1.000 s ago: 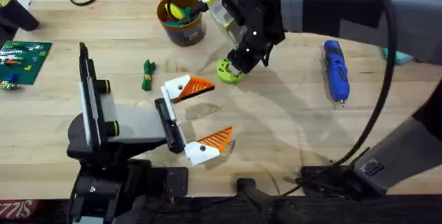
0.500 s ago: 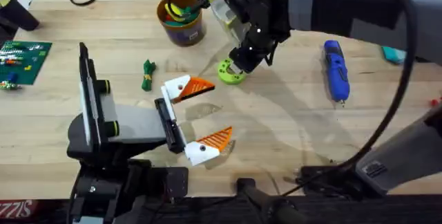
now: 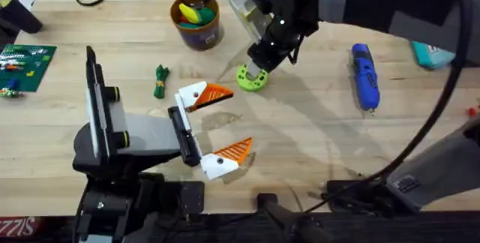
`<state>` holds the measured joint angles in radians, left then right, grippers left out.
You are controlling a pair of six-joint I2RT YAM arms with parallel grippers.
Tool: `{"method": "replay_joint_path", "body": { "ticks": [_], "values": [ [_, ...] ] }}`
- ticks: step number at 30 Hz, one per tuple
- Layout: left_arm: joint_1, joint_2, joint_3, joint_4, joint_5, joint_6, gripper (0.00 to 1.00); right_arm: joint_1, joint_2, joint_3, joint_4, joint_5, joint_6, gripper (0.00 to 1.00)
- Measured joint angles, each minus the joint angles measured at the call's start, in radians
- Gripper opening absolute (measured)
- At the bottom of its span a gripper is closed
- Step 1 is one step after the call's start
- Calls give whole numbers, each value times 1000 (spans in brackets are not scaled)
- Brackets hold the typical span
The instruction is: Pick up the gripper from the table and insert it into the empty holder that is missing its gripper. Then pick up a screw, insert it into the mounting hole, and use the screwdriver to tighten it. Finally, clean up the table by picking up the vegetable and placing it into the bucket.
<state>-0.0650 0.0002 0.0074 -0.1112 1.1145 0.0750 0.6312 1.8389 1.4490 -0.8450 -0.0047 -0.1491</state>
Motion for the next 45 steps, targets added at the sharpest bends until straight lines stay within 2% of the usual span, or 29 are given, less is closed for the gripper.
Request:
{"method": "replay_joint_path", "body": {
  "ticks": [4,5,7,15,16,19,22,23,26,33,36,38,39,45],
  "values": [
    [0,0,0,0,0,0,990,0,0,0,-18,0,-1,847],
    [0,0,0,0,0,0,990,0,0,0,-26,0,-4,946],
    [0,0,0,0,0,0,990,0,0,0,-47,0,-5,992],
    [0,0,0,0,0,0,990,0,20,1,-61,0,-5,993],
    [0,0,0,0,0,0,990,0,32,2,-61,0,-5,975],
    [0,0,0,0,0,0,990,0,67,2,-59,0,-13,712],
    [0,0,0,0,0,0,990,0,90,2,-53,0,-15,274],
    [0,0,0,0,0,0,990,0,93,2,-49,0,-14,224],
    [0,0,0,0,0,0,990,0,94,2,-38,0,-16,276],
    [0,0,0,0,0,0,990,0,94,2,-38,0,-16,271],
    [0,0,0,0,0,0,990,0,94,2,-36,1,-18,181],
    [0,0,0,0,0,0,990,0,94,2,-33,0,-19,41],
    [0,0,0,0,0,0,990,0,94,2,-31,0,-16,13],
    [0,0,0,0,0,0,990,0,94,2,-31,0,-16,3]
  ]
}}
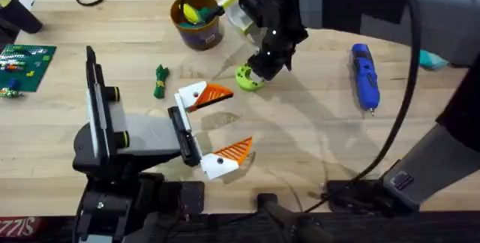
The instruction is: Pick up the gripper from the table and insert it into the empty holder that is missing its gripper. Then pick up a screw, insert it into the mounting hole, and use the screwdriver to tighten it. Finally, clean up the table by picking up the vegetable and placing it into the bucket.
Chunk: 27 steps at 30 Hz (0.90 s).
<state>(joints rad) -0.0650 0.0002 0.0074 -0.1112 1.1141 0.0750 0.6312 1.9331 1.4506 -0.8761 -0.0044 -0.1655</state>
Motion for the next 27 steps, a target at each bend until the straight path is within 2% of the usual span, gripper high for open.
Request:
{"method": "replay_joint_path", "body": {
  "ticks": [13,27],
  "values": [
    [0,0,0,0,0,0,990,0,0,10,-13,0,0,3],
    [0,0,0,0,0,0,990,0,-55,162,-117,0,0,3]
  ]
}}
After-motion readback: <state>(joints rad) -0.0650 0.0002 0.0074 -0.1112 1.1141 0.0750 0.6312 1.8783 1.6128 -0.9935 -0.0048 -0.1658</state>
